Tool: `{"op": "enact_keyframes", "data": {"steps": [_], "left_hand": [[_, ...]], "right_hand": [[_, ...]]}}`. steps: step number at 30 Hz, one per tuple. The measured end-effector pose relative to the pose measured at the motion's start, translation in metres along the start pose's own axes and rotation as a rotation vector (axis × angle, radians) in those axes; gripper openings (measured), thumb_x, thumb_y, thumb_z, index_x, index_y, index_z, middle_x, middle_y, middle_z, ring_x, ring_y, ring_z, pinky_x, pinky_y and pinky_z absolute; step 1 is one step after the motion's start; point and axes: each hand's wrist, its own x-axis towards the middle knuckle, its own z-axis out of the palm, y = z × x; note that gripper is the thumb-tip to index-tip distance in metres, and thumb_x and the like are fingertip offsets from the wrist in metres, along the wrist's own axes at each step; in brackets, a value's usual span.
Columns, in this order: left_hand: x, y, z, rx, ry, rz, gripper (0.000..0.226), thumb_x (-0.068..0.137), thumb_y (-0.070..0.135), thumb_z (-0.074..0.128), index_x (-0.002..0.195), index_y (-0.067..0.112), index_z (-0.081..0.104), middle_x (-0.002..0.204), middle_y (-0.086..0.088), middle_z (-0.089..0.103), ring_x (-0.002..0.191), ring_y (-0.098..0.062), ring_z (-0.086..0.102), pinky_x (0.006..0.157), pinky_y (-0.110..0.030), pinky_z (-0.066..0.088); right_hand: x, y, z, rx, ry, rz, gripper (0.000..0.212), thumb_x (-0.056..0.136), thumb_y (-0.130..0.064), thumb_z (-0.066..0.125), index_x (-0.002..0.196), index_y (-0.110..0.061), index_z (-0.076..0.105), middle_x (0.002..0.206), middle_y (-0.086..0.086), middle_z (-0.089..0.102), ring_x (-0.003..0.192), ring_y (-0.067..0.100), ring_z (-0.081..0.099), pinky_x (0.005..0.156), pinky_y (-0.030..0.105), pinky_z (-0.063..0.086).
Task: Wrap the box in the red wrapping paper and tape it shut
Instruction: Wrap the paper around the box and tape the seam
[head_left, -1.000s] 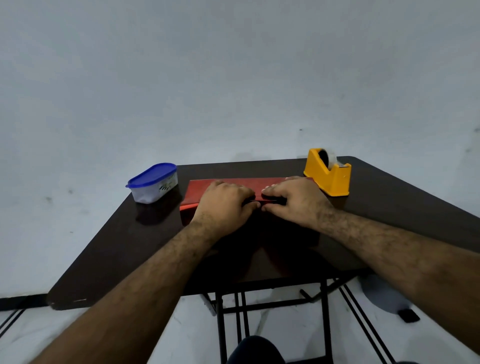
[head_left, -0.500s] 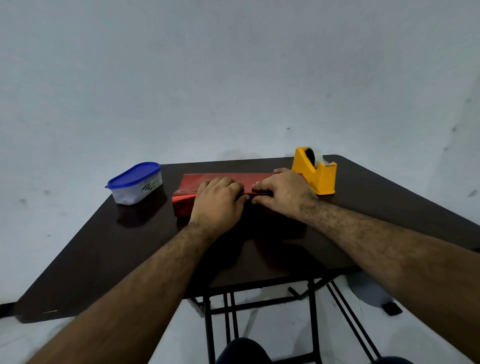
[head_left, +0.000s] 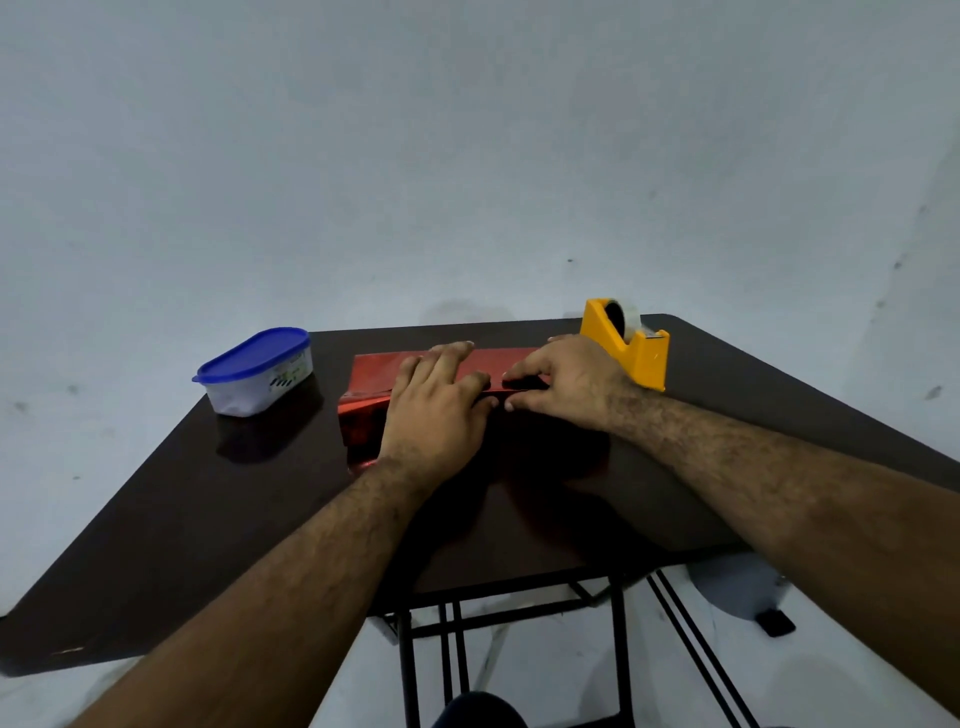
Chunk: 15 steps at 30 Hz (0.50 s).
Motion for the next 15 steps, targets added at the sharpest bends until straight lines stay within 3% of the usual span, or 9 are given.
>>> {"op": "enact_keyframes", "data": {"steps": [6, 10, 13, 15], "left_hand": [[0.003, 0.004, -0.002, -0.029, -0.028, -0.006, 0.048, 0.1, 0.041, 0.057, 0.142, 0.018, 0.059, 0.145, 0.0, 0.063, 0.141, -0.023, 0.051, 0.123, -0.045, 0.028], [0.004, 0.005, -0.003, 0.004, -0.069, -0.009, 0.041, 0.102, 0.043, 0.05, 0.136, 0.025, 0.065, 0.137, 0.007, 0.068, 0.134, -0.019, 0.053, 0.118, -0.045, 0.027], [0.004, 0.005, -0.004, -0.006, -0.075, -0.025, 0.04, 0.102, 0.044, 0.05, 0.135, 0.028, 0.065, 0.137, 0.01, 0.067, 0.133, -0.018, 0.053, 0.116, -0.047, 0.026], [0.003, 0.005, -0.004, -0.018, -0.073, -0.028, 0.038, 0.102, 0.043, 0.05, 0.134, 0.029, 0.065, 0.136, 0.011, 0.067, 0.132, -0.017, 0.052, 0.116, -0.048, 0.025]], "right_hand": [[-0.004, -0.002, 0.006, -0.014, 0.058, -0.012, 0.042, 0.088, -0.052, 0.076, 0.126, -0.035, 0.075, 0.124, -0.015, 0.074, 0.124, 0.01, 0.061, 0.115, 0.037, 0.041], [-0.002, -0.002, 0.01, -0.013, 0.048, -0.007, 0.044, 0.086, -0.056, 0.076, 0.126, -0.037, 0.074, 0.123, -0.016, 0.074, 0.122, 0.008, 0.063, 0.113, 0.04, 0.045], [-0.005, -0.001, 0.0, 0.043, -0.021, 0.025, 0.05, 0.082, -0.057, 0.08, 0.127, -0.035, 0.074, 0.124, -0.015, 0.074, 0.12, 0.005, 0.063, 0.107, 0.031, 0.05], [-0.008, 0.0, -0.009, 0.228, -0.019, 0.082, 0.052, 0.076, -0.058, 0.085, 0.121, -0.033, 0.077, 0.119, -0.014, 0.075, 0.113, -0.001, 0.064, 0.101, 0.022, 0.05]]}}
